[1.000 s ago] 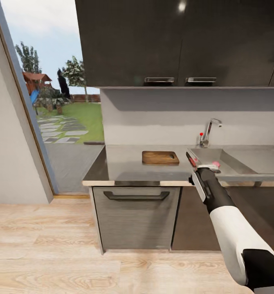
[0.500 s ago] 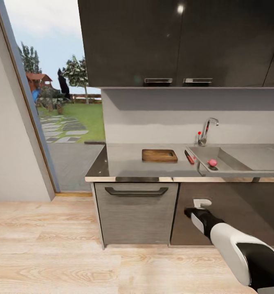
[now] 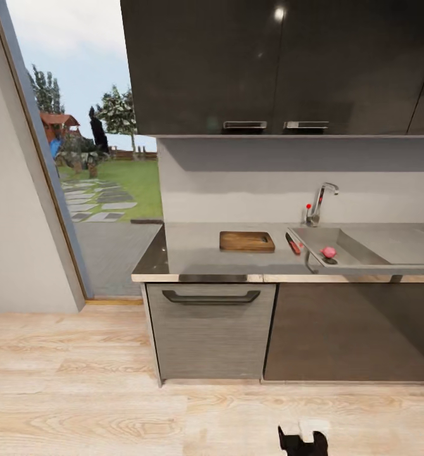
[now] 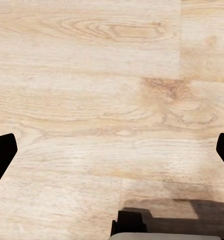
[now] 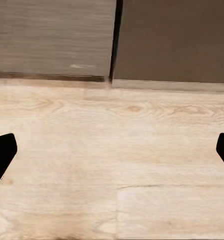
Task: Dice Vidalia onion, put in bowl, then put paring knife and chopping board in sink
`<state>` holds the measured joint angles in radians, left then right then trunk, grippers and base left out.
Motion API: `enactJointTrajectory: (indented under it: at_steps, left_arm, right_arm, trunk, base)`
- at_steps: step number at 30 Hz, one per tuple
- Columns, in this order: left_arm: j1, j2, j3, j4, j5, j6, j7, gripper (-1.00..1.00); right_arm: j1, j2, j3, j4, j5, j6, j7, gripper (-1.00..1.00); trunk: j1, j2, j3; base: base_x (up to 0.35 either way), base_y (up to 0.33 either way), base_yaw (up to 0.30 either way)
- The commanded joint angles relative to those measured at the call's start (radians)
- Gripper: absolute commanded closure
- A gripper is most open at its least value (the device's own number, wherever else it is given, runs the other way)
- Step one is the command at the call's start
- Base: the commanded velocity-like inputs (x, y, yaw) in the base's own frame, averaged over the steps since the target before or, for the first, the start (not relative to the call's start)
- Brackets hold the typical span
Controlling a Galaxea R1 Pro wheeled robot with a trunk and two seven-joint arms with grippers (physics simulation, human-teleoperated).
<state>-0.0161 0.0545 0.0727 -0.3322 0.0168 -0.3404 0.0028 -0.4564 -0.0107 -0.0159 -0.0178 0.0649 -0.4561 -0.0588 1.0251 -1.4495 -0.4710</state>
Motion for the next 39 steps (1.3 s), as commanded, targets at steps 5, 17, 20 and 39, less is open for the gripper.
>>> enactJointTrajectory:
  at_steps: [5,17,20,39]
  left_arm:
    - [0.0,-0.001,0.001,0.001,0.002,-0.003,0.0,-1.0]
    - [-0.001,-0.004,-0.001,0.001,0.0,-0.003,0.0,-1.0]
    - [0.0,-0.004,-0.001,0.001,-0.001,-0.003,0.0,-1.0]
    - [-0.001,-0.002,-0.001,-0.001,-0.001,-0.003,0.0,-1.0]
  right_arm:
    - [0.177,0.056,-0.003,0.002,0.233,-0.316,-0.028,-1.0]
    - [0.214,0.076,-0.009,-0.002,0.265,-0.405,-0.263,-1.0]
    - [0.214,0.077,-0.009,-0.002,0.266,-0.406,-0.263,-1.0]
    - [0.214,0.075,-0.009,-0.002,0.266,-0.409,-0.263,-1.0]
  trunk:
    - [0.0,-0.001,-0.001]
    - [0.0,-0.001,-0.001]
    - [0.0,-0.001,0.0]
    - [0.0,-0.001,0.02]
  base:
    - [0.0,0.0,0.0]
    - [0.016,-0.183,0.0]
    - [0.071,-0.311,-0.028]
    - [0.076,-0.312,-0.188]
